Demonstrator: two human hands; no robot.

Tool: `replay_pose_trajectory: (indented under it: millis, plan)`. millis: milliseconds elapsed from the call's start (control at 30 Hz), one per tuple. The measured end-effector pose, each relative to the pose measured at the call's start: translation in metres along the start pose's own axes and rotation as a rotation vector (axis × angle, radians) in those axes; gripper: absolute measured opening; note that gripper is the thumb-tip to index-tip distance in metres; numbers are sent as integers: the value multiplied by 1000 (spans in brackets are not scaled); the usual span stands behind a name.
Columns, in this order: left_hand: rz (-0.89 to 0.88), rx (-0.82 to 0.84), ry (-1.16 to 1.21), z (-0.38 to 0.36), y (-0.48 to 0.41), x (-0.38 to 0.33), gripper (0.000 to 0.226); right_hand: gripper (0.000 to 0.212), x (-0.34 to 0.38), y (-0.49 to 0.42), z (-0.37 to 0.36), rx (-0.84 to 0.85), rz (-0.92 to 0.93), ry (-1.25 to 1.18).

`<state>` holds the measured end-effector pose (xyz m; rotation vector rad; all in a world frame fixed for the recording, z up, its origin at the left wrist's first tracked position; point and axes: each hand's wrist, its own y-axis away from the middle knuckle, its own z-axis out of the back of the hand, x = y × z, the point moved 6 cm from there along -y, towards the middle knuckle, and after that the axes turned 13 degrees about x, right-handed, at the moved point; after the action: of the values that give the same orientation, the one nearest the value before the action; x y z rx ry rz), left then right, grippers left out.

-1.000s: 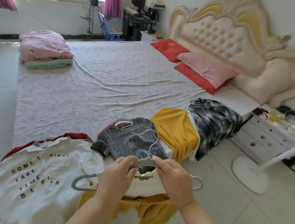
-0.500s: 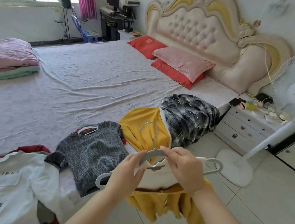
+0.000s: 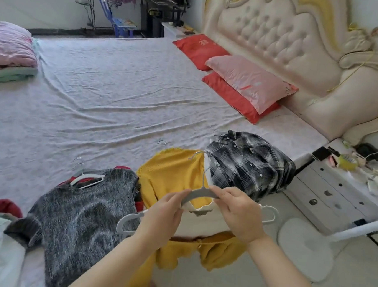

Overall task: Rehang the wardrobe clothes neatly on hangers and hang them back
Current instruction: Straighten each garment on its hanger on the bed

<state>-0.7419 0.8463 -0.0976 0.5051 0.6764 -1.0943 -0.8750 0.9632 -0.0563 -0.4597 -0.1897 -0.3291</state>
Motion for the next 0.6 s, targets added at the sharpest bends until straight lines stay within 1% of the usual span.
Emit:
replay_pose_trajectory:
  millis: [133, 367, 467, 600]
  plan:
    - [53, -30, 1, 18, -50, 13, 50, 45, -29, -55, -17, 62, 13, -23]
    - [191, -149, 33, 46, -135, 45, 49, 46, -70, -163, -51, 120, 213, -47]
    - [281, -200, 68, 55, -179, 66, 48, 45, -96, -212, -79, 207, 220, -120]
    - [417, -207, 102, 62, -223, 97, 46, 45, -118, -259, -122, 329, 230, -176]
